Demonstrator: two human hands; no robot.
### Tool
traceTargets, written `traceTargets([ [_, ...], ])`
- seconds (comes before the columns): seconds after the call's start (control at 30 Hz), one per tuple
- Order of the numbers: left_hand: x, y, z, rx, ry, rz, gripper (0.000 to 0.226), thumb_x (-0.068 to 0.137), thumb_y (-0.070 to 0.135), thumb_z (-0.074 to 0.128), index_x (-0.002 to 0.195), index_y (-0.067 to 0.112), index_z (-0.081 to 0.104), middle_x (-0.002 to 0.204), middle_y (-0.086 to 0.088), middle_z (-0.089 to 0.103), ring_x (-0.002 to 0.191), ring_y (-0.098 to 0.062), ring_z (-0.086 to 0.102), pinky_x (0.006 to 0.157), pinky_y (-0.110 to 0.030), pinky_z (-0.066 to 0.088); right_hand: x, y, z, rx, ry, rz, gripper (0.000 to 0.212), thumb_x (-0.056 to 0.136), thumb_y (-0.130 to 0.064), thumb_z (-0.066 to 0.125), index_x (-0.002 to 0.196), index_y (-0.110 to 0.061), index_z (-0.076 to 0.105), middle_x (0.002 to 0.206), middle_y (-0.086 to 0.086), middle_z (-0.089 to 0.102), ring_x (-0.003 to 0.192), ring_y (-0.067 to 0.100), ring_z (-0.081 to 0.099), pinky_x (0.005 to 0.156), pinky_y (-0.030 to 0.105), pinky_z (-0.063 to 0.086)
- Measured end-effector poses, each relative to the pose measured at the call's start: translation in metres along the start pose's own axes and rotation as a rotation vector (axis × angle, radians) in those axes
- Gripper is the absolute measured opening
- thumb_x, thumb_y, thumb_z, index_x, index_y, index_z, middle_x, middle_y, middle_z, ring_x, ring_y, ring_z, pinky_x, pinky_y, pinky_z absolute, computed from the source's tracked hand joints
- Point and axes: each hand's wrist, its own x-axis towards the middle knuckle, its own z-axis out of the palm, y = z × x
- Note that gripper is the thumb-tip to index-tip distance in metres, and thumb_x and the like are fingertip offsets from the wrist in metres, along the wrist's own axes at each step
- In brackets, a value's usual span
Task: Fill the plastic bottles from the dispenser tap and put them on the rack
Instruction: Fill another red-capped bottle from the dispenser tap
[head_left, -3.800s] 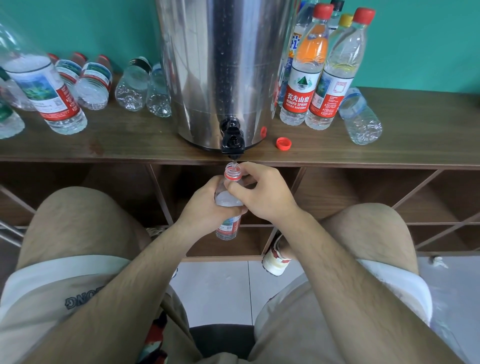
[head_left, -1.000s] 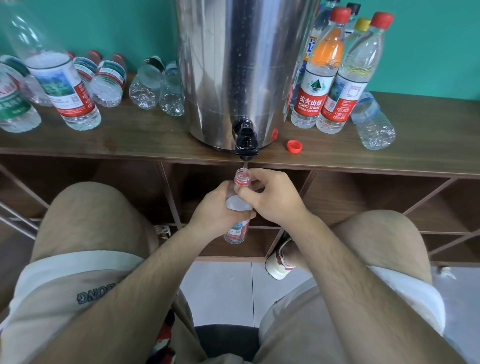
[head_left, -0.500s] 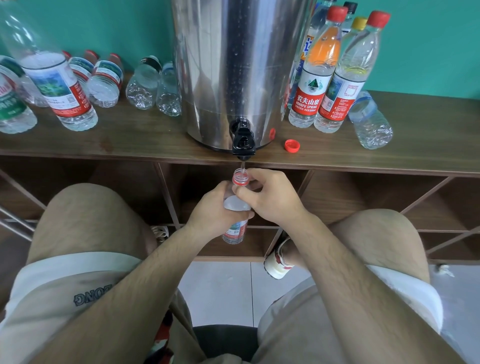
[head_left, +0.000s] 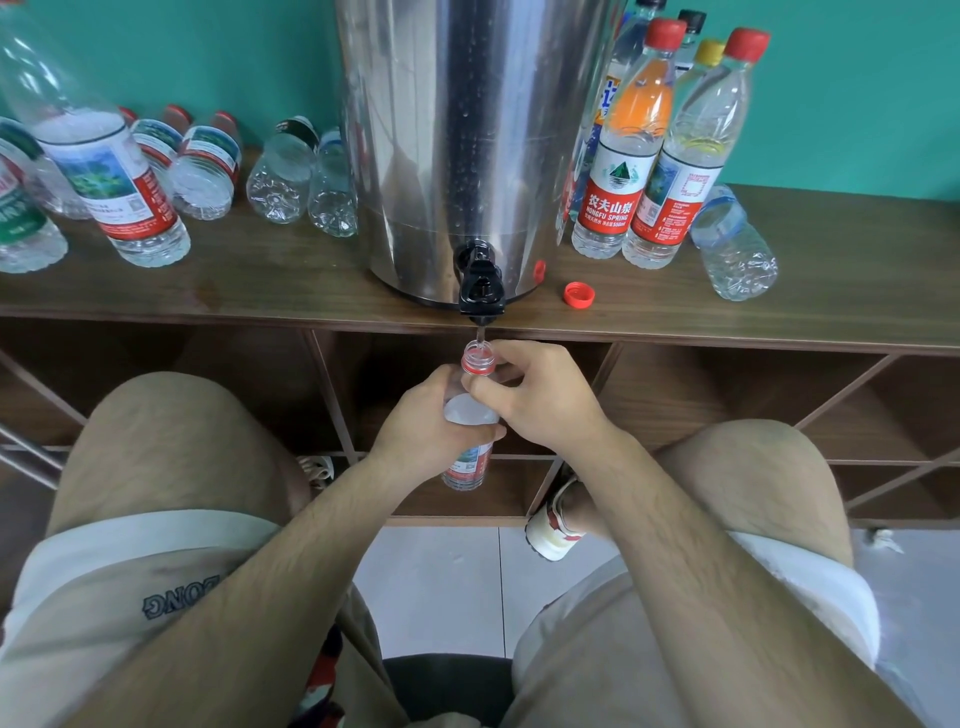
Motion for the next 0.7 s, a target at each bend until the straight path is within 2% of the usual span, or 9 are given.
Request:
traceTargets([
  [0.1,0.0014,-0.0023,0.0008,0.002,0.006,0.004,0.067,0.083,0.033,0.087,0.140,0.025,0.052,0.131,0.004,0.065,0.121,-0.019,0.063,0.104,-0.040,0.055,0.0004,0.0011,-0.0018,0.007,-0.015,-0.006,0.019,0.094,-0.028,0.072,0.108,-0.017,0.080,0.097,-0.006,0.078,0.094,0.013,0.071,0.087,0.044,0.059],
  [0.27,0.0037,-0.0045,0.0023,0.031,0.027,0.000,0.067,0.082,0.035,0.087,0.138,0.027,0.052,0.130,0.006,0.064,0.118,-0.016,0.063,0.097,-0.032,0.053,-0.0003,0.0006,-0.0041,0.011,-0.042,0.001,0.029,0.096,-0.033,0.075,0.120,-0.016,0.077,0.111,-0.004,0.078,0.103,0.012,0.071,0.093,0.041,0.059],
  [0.43,0.0032,-0.0055,0.0021,0.012,0.012,-0.015,0.070,0.081,0.034,0.088,0.140,0.026,0.051,0.130,0.004,0.064,0.121,-0.018,0.062,0.103,-0.042,0.056,-0.0008,0.0000,-0.0037,0.020,-0.042,0.001,0.030,0.095,-0.035,0.076,0.119,-0.018,0.078,0.110,-0.005,0.078,0.102,0.010,0.071,0.093,0.040,0.059],
  [0.7,0.0028,-0.0058,0.0024,0.016,0.014,-0.017,0.070,0.082,0.033,0.087,0.141,0.026,0.051,0.132,0.003,0.064,0.122,-0.019,0.062,0.103,-0.040,0.055,-0.0013,0.0003,-0.0033,0.025,-0.051,0.012,0.031,0.095,-0.038,0.076,0.119,-0.019,0.078,0.110,-0.007,0.078,0.102,0.009,0.072,0.092,0.041,0.059],
])
